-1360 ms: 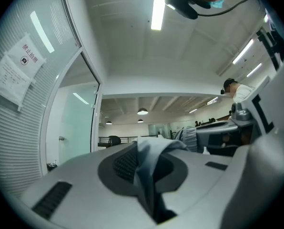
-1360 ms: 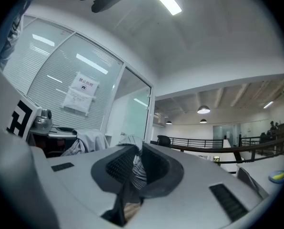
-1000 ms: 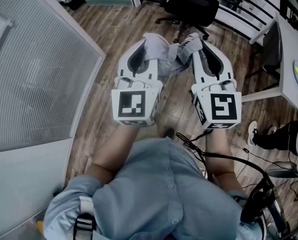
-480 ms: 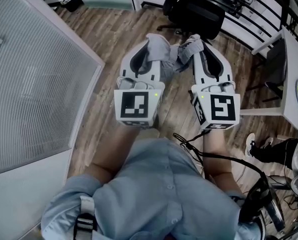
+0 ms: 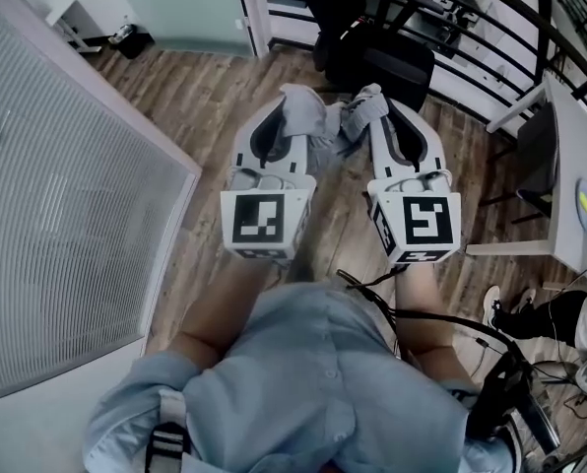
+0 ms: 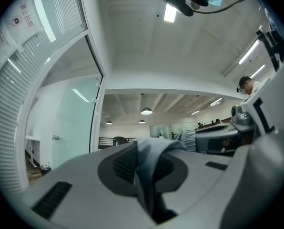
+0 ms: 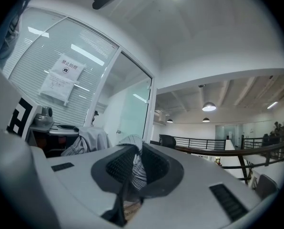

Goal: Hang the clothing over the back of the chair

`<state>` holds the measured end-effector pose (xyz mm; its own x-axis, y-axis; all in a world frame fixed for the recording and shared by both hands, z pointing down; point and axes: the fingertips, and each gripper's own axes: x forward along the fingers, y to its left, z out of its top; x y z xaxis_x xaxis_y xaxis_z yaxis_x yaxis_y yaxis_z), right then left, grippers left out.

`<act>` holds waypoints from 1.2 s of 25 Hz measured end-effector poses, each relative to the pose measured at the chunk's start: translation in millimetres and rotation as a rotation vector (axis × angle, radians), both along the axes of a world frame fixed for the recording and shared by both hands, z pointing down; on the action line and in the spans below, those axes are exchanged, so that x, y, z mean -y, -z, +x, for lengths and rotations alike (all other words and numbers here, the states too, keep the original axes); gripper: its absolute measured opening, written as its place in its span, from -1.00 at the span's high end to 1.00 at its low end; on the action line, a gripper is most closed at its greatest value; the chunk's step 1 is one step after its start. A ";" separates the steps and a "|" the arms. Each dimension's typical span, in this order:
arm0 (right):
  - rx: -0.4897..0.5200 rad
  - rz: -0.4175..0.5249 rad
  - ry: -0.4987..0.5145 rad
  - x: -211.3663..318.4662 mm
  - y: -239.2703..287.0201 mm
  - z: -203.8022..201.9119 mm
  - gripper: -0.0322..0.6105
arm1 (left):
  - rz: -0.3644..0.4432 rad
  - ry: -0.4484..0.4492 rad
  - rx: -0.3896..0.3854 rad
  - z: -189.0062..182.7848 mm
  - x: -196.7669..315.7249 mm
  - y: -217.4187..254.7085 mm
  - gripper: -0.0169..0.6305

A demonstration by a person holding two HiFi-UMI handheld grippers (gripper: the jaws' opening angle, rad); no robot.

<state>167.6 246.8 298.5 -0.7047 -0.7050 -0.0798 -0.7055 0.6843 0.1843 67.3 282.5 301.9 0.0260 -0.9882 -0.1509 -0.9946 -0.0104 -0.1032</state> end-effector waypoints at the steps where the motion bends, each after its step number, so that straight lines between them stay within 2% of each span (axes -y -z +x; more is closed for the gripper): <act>1: -0.002 -0.001 -0.001 5.0 -3.1 -0.9 0.76 | 0.002 -0.001 -0.006 -0.8 5.1 -1.6 0.85; 8: -0.009 -0.021 0.001 66.2 -12.3 -32.9 0.76 | -0.044 0.006 -0.042 -30.6 64.2 -15.8 0.85; 15: -0.003 -0.047 0.029 140.4 -20.0 -52.8 0.76 | -0.080 0.023 0.004 -50.2 142.3 -26.1 0.85; 18: 0.003 -0.064 0.037 187.0 -18.2 -55.6 0.76 | -0.094 0.049 -0.006 -58.9 186.1 -20.7 0.85; 23: 0.019 -0.089 0.057 256.9 -0.8 -66.5 0.76 | -0.119 0.069 0.036 -75.7 253.0 -3.1 0.85; 30: 0.018 -0.042 0.088 282.8 11.5 -84.8 0.76 | -0.074 0.107 0.039 -94.2 273.8 8.3 0.85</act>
